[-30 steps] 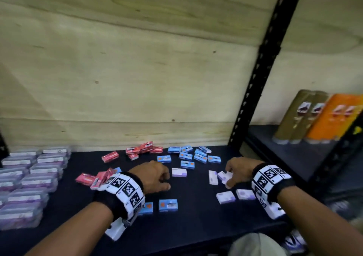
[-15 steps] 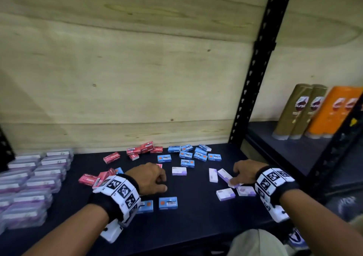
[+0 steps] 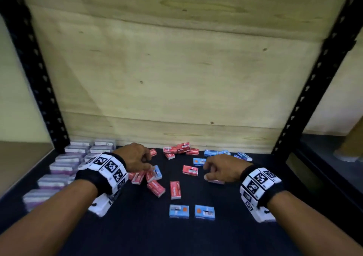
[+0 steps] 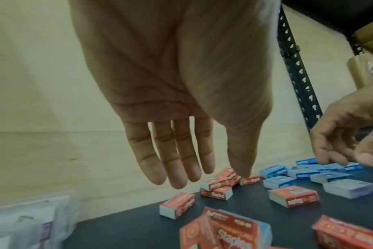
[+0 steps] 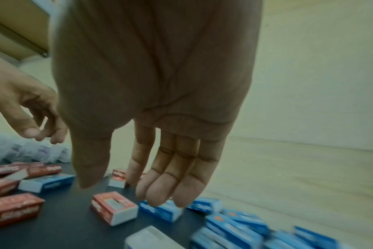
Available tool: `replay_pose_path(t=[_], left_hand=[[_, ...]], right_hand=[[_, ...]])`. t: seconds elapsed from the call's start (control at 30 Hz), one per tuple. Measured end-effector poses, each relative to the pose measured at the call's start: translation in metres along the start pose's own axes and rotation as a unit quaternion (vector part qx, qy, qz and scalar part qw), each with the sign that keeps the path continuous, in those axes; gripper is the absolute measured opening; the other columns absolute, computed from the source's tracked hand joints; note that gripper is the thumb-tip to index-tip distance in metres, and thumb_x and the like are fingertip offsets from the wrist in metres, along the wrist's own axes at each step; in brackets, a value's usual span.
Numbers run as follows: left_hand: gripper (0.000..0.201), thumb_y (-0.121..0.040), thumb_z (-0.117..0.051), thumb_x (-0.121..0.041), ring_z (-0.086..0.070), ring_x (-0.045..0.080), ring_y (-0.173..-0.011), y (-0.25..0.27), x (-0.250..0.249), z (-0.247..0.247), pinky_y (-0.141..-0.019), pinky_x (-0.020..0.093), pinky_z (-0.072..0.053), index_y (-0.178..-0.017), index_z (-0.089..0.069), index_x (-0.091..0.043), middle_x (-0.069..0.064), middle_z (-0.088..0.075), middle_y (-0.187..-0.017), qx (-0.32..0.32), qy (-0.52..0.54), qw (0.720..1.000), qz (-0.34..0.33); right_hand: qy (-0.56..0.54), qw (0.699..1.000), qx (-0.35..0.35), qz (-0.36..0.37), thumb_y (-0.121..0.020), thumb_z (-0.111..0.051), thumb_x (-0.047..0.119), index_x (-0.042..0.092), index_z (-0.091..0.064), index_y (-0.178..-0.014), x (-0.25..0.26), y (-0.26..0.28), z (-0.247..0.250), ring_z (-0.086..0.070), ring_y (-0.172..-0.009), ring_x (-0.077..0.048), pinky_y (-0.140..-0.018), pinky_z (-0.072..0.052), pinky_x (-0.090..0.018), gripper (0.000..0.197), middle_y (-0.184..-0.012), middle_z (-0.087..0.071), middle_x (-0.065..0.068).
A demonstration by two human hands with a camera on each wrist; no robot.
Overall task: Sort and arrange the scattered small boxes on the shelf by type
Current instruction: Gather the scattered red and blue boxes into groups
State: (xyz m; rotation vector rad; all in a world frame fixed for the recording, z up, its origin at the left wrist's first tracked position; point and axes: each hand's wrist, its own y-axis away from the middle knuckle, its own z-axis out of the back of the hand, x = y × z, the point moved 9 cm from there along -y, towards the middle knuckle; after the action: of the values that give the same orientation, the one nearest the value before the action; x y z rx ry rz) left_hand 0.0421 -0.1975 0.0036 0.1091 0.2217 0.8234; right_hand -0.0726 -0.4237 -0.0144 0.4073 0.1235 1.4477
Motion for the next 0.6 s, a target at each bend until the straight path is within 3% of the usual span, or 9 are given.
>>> replay_pose_path(t=[0.17,0.33,0.43,0.53,0.6], left_hand=[[0.052,-0.081,-0.070,-0.047,-0.060,0.011,-0.103,-0.006,0.020,-0.013,-0.091,0.028,-0.050,-0.126,-0.057,-0.023,-0.006,-0.063,-0.119,0.033,0.014,0.999,0.018],[0.076,-0.068,-0.078,-0.057,-0.061,0.016,-0.109,-0.013,0.019,-0.025,-0.097,0.033,-0.049,-0.129,-0.054,-0.019,-0.002,-0.062,-0.124,0.074,0.029,0.997,0.009],[0.074,-0.065,-0.079,-0.060,-0.063,0.017,-0.103,-0.017,0.021,-0.029,-0.092,0.035,-0.052,-0.123,-0.059,-0.019,-0.001,-0.065,-0.118,0.081,0.022,0.996,0.014],[0.064,-0.064,-0.078,-0.061,-0.066,0.015,-0.094,-0.018,0.026,-0.035,-0.086,0.030,-0.055,-0.114,-0.065,-0.022,-0.003,-0.068,-0.107,0.092,0.022,0.995,0.021],[0.065,-0.063,-0.076,-0.064,-0.066,0.016,-0.092,-0.019,0.031,-0.038,-0.082,0.029,-0.055,-0.112,-0.067,-0.022,-0.003,-0.068,-0.105,0.094,0.001,0.995,0.031]], right_hand=[[-0.018,0.998,0.013,0.059,-0.088,-0.070,0.042,0.022,-0.057,-0.129,0.060,-0.042,-0.002,-0.061,-0.101,-0.016,-0.089,-0.050,-0.032,0.047,-0.116,-0.065,0.004],[-0.006,0.994,0.045,0.103,-0.087,-0.072,0.037,0.022,-0.043,-0.144,0.104,-0.074,-0.009,-0.060,-0.100,-0.018,-0.086,-0.048,-0.031,0.066,-0.115,-0.064,0.001],[0.015,0.991,0.068,0.113,-0.085,-0.075,0.035,0.023,-0.036,-0.149,0.119,-0.090,-0.016,-0.059,-0.096,-0.018,-0.082,-0.046,-0.030,0.075,-0.113,-0.066,0.000],[0.033,0.988,0.081,0.124,-0.082,-0.078,0.031,0.025,-0.033,-0.151,0.128,-0.101,-0.020,-0.060,-0.104,-0.023,-0.082,-0.043,-0.029,0.083,-0.120,-0.065,-0.003],[0.037,0.986,0.091,0.132,-0.081,-0.079,0.029,0.025,-0.037,-0.149,0.131,-0.106,-0.022,-0.058,-0.096,-0.019,-0.080,-0.042,-0.029,0.080,-0.111,-0.065,0.001]])
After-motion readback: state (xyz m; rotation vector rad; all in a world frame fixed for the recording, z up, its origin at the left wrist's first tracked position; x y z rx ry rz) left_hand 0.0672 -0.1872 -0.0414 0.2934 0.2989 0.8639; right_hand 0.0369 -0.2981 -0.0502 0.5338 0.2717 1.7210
